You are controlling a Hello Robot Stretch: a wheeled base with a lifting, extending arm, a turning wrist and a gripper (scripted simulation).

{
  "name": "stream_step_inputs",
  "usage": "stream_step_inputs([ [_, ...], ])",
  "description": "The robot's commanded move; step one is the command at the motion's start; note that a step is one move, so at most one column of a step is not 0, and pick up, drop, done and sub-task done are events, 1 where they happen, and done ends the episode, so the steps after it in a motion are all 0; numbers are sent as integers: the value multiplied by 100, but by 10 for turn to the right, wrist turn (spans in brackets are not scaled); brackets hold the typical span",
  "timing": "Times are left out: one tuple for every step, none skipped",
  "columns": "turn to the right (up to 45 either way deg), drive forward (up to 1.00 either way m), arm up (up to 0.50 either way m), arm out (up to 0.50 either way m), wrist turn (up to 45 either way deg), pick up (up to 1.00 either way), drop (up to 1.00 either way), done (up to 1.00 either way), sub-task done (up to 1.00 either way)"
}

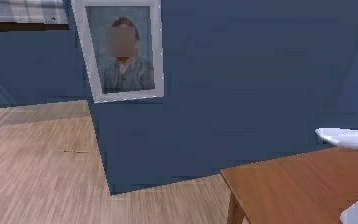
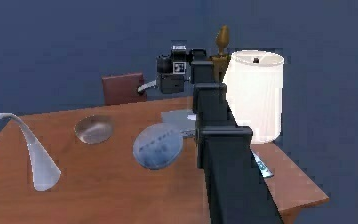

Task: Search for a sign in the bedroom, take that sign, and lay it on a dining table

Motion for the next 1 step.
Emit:
stream_step_inputs([
  [0,0,0,0,0,0,0,100,0],
])
